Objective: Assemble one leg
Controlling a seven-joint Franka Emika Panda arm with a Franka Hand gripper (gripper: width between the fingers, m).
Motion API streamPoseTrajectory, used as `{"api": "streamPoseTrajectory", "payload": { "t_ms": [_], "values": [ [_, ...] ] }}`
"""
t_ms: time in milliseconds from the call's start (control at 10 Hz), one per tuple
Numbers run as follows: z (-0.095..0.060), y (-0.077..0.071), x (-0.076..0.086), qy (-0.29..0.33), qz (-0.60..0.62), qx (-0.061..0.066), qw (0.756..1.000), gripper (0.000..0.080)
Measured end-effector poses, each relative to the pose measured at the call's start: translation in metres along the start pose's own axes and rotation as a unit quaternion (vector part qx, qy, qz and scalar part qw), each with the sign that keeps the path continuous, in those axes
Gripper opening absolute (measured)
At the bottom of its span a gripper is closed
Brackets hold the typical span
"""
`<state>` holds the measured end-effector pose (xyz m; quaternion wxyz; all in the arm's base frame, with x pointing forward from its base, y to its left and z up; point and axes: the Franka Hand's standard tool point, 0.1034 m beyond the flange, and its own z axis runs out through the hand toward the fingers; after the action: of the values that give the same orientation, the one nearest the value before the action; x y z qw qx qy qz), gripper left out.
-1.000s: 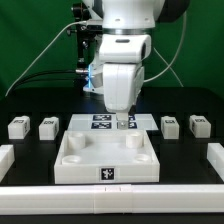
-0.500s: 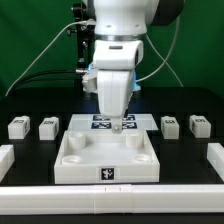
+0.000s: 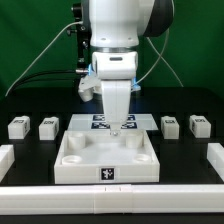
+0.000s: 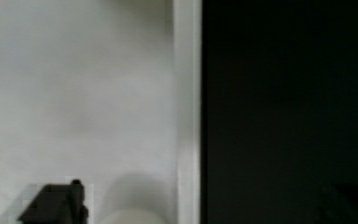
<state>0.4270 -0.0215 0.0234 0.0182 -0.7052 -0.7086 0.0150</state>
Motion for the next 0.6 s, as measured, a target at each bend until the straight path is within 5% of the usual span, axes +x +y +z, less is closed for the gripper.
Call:
{"api": "streamPoseTrajectory", "payload": {
  "t_ms": [200, 600],
  "values": [
    [0.0107, -0.0023, -0.0063, 0.003, 0.003, 0.012, 1.0, 0.065],
    [0.0144, 0.0006, -0.0051, 0.004, 0.012, 0.013, 1.0, 0.065]
  ]
}}
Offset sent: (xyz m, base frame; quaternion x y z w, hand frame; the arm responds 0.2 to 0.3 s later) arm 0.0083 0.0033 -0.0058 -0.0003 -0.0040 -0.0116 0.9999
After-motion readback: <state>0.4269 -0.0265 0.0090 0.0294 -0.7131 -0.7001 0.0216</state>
